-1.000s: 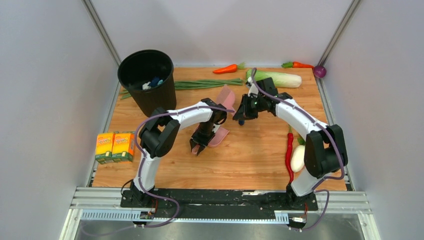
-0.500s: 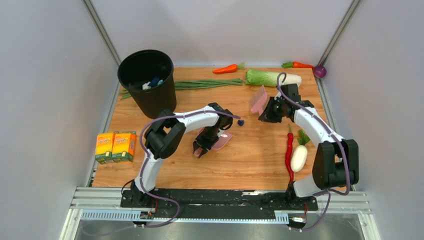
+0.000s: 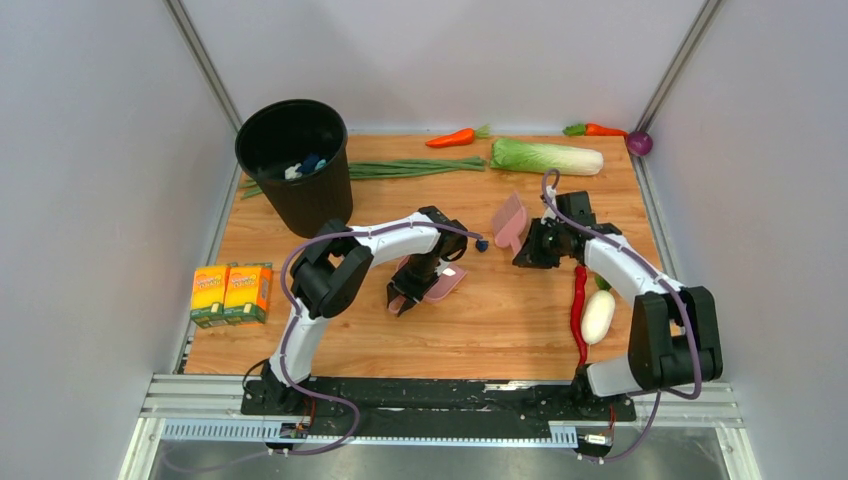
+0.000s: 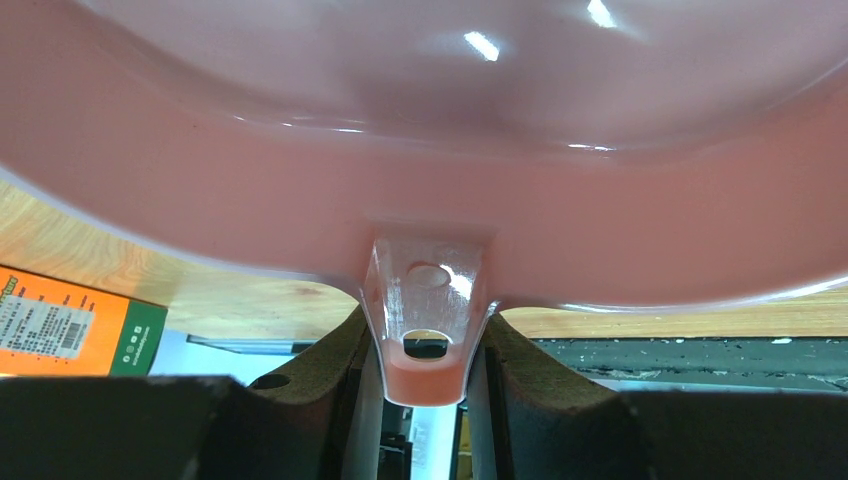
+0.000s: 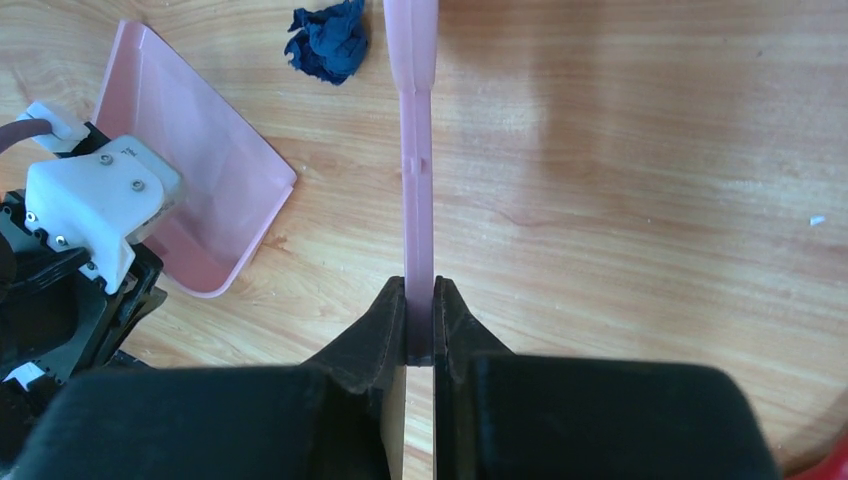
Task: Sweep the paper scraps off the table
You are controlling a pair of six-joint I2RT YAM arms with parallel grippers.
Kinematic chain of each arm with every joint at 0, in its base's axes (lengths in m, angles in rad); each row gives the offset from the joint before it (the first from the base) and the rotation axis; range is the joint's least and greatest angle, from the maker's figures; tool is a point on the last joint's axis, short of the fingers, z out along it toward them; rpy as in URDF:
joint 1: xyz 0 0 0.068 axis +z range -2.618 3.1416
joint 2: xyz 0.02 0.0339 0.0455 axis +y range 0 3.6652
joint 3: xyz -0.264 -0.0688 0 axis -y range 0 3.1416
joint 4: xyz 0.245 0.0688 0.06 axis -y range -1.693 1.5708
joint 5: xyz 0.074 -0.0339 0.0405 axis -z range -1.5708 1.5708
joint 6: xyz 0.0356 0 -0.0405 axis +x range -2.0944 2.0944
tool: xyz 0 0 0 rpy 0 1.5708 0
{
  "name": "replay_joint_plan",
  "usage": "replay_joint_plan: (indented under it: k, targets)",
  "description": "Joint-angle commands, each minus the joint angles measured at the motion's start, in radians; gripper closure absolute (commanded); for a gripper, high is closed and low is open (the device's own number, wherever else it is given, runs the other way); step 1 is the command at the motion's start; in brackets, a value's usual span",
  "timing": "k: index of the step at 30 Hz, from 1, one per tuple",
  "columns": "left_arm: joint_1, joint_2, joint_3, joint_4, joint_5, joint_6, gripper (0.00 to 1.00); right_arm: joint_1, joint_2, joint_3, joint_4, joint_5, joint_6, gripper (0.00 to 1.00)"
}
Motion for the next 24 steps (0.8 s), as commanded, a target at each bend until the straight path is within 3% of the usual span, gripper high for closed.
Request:
replay_joint_plan:
  k: [1,5,15,24]
  targets:
    - [-0.004,0.003,0.024,-0.016,-0.014,0.011,1.0,0.006,0.057,-0.011,0.081,0.01,-0.058,1.0]
    - [-0.004,0.0,0.021,-0.017,-0.014,0.011,1.0,0.015,0.116,-0.009,0.094,-0.023,-0.044,1.0]
    - [-0.004,-0.006,0.012,-0.014,-0.024,0.017,1.0,0.159,0.024,-0.103,0.103,-0.068,-0.02,1.0]
    - [-0.004,-0.008,0.012,-0.016,-0.031,0.021,1.0,0.257,0.015,-0.086,0.114,-0.129,-0.061,1.0]
